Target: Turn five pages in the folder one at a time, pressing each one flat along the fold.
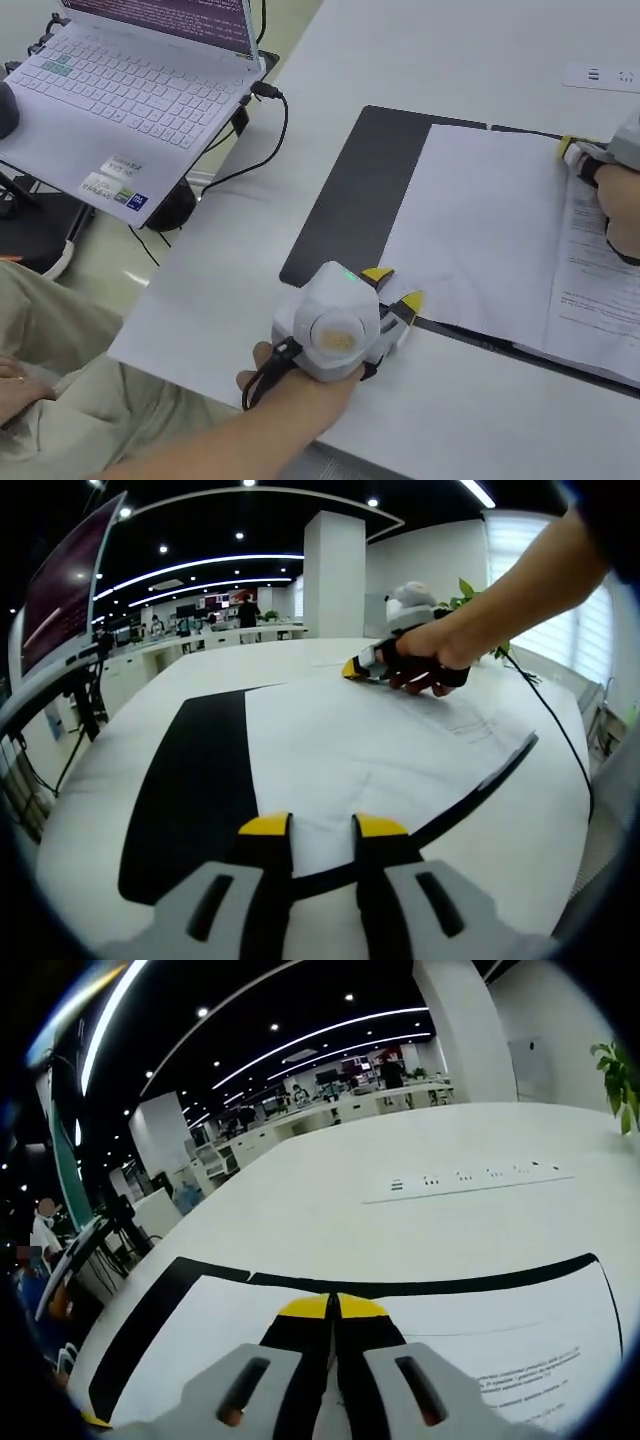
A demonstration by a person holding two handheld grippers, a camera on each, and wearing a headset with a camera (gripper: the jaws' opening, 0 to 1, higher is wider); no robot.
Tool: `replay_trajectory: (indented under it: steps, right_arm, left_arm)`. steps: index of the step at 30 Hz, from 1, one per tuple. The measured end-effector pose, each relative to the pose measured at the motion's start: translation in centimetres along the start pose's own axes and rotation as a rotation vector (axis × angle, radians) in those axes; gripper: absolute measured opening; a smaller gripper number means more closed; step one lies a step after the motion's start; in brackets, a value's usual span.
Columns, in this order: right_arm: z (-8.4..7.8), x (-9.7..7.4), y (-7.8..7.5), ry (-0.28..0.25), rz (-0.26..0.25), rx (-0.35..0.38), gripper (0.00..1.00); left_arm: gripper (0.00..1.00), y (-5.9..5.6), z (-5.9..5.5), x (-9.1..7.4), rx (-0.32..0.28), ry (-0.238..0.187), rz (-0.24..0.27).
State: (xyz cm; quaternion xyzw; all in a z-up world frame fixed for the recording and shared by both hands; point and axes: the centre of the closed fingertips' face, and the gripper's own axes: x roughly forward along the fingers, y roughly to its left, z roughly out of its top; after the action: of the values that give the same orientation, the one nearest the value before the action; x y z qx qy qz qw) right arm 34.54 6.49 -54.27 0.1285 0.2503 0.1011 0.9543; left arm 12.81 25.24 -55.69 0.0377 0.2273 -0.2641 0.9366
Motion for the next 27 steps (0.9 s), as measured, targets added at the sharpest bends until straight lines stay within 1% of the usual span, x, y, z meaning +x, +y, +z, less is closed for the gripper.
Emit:
replay_trajectory:
  steps: [4,8,9,11,14,16,17,18,20,21,24,27]
  right_arm:
    - [-0.6,-0.5,0.0,0.007,0.016,0.005,0.00]
    - [-1.3,-2.1,0.9,0.006,0.035,0.014,0.00]
    - [-1.5,-2.0,0.8,0.007,0.040,0.020,0.00]
    - [-1.7,-2.1,1.0,0.008,0.051,0.020,0.00]
    - [-2.0,-2.9,1.4,0.011,0.059,0.024,0.00]
    - [-2.0,-2.6,1.3,0.014,0.064,0.033,0.00]
    - [-2.3,-3.2,1.7,0.015,0.065,0.040,0.00]
    - [-2.5,-3.5,1.9,0.017,0.067,0.042,0.00]
    - [-2.9,-3.8,1.8,0.023,0.073,0.044,0.00]
    - [-3.1,-4.5,2.3,0.026,0.079,0.050,0.00]
    - [-3.6,-5.0,2.2,0.026,0.077,0.082,0.00]
    - [-4.0,-6.2,3.0,0.026,0.075,0.088,0.00]
  left_arm:
    - [0.22,0.0,0.0,0.0,-0.002,-0.001,0.000]
    - [0.22,0.0,0.0,0.0,-0.003,-0.002,0.000]
    - [0.22,0.0,0.0,0.0,-0.003,-0.002,0.000]
    - [0.22,0.0,0.0,0.0,-0.003,-0.001,0.000]
    - [0.22,0.1,0.0,0.0,-0.005,-0.001,-0.001]
    - [0.22,0.1,0.0,0.0,-0.004,-0.002,-0.001]
    - [0.22,0.1,0.0,0.0,-0.004,-0.001,-0.001]
    - [0.22,0.1,0.0,0.0,-0.004,0.000,-0.001]
    - [0.22,0.1,0.0,0.0,-0.003,0.000,-0.001]
    - [0.22,0.1,0.0,0.0,-0.004,0.000,-0.001]
    - [0.22,0.0,0.0,0.0,-0.004,-0.003,-0.001]
    - [0.22,0.0,0.0,0.0,-0.008,-0.001,-0.001]
